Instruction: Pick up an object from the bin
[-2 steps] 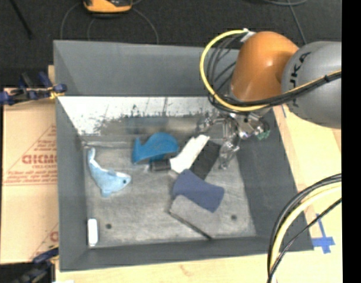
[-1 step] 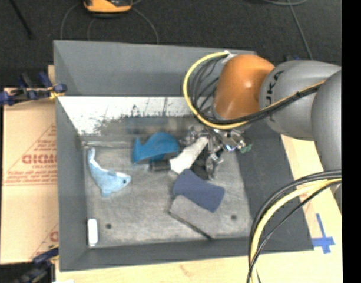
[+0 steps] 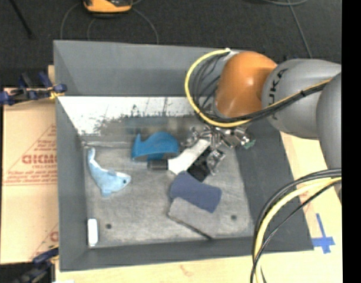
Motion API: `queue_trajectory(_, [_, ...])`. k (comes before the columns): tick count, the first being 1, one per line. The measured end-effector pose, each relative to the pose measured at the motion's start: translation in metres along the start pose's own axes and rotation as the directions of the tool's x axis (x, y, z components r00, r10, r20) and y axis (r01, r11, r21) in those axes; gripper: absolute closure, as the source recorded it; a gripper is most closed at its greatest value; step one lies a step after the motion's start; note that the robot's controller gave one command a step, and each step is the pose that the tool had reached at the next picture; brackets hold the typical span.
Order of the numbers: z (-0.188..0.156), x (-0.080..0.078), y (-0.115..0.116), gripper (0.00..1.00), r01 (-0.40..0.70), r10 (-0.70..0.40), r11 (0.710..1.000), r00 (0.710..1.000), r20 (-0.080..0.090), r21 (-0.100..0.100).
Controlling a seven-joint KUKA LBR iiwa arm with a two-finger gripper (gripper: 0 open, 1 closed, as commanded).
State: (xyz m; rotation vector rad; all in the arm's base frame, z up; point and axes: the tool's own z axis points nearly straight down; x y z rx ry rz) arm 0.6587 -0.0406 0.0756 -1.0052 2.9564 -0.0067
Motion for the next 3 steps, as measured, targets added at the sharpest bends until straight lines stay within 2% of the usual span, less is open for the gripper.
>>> queue_trajectory(1, [0.000,0.000,0.000,1.00,0.000,0.000,1.000,1.000,0.000,0.000])
queue_trajectory(2, [-0.041,-0.002,-0.002,1.00,-0.002,0.002,1.000,1.000,-0.011,-0.005])
queue_trajectory(3, [-0.042,-0.001,-0.001,1.00,-0.002,0.002,1.000,1.000,-0.012,-0.007])
